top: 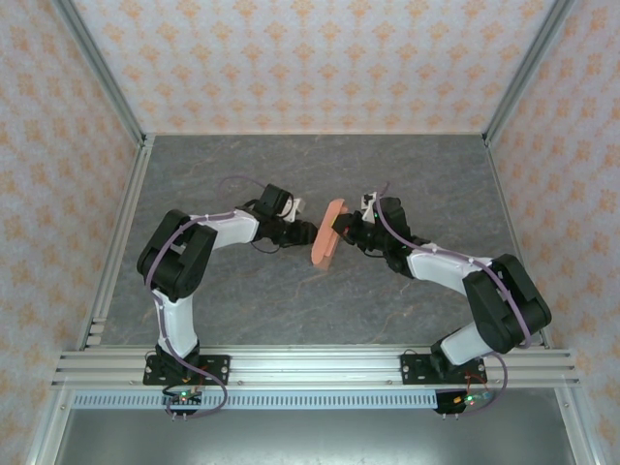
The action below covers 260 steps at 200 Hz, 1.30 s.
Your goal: Fold the paper box
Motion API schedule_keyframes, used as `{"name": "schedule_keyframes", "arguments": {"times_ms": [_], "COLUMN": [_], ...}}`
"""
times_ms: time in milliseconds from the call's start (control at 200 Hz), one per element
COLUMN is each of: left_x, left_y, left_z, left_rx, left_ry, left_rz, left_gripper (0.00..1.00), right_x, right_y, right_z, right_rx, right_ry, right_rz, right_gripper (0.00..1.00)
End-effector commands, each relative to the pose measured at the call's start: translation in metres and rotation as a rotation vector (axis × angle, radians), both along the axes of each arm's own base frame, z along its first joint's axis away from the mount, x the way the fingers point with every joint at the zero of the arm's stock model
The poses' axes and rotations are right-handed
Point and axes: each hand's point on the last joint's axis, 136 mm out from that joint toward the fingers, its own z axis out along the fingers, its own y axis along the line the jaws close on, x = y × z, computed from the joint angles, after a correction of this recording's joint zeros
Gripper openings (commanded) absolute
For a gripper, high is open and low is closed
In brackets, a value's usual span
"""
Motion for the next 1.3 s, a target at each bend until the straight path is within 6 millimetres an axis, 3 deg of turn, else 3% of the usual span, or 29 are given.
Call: {"name": "schedule_keyframes", "arguments": {"times_ms": [0, 135, 150, 255, 395, 576, 711, 846, 1126, 1296], "left_x": [-0.012, -0.01, -0.008, -0.003, 0.002, -0.027, -0.064, -0.083, -0.079, -0.067], "left_y": [-0.001, 0.003, 0.003, 0.018, 0.048, 0.062, 0.04, 0.016, -0.028, -0.04], "left_z": [-0.005, -0.003, 0.008, 0.023, 0.058, 0.102, 0.119, 0.116, 0.104, 0.097], "left_rx": [0.013, 0.04, 0.035, 0.094, 0.189, 0.185, 0.162, 0.225, 0.259, 0.306], "left_ry": [0.045, 0.032, 0.005, -0.064, -0.212, -0.446, -0.598, -0.671, -0.711, -0.719], "left_rz": [-0.026, -0.013, -0.009, 0.04, 0.143, 0.163, 0.065, -0.035, -0.154, -0.15], "left_gripper": [0.51, 0.51, 0.51, 0.53, 0.57, 0.68, 0.76, 0.82, 0.88, 0.9], "right_x": [0.005, 0.002, 0.001, 0.0, 0.001, 0.002, 0.001, 0.001, 0.002, 0.002], "right_y": [-0.003, -0.007, -0.007, -0.009, -0.01, -0.008, -0.009, -0.009, -0.009, -0.01], "right_z": [0.0, -0.011, -0.012, -0.016, -0.018, -0.019, -0.022, -0.022, -0.02, -0.02], "right_rx": [-0.05, -0.105, -0.109, -0.13, -0.142, -0.149, -0.155, -0.155, -0.152, -0.154], "right_ry": [-0.01, 0.012, 0.014, 0.021, 0.025, 0.03, 0.039, 0.037, 0.031, 0.03], "right_rz": [-0.024, -0.035, -0.038, -0.045, -0.05, -0.046, -0.046, -0.046, -0.051, -0.053], "right_gripper": [0.01, 0.01, 0.01, 0.01, 0.01, 0.01, 0.01, 0.01, 0.01, 0.01]}}
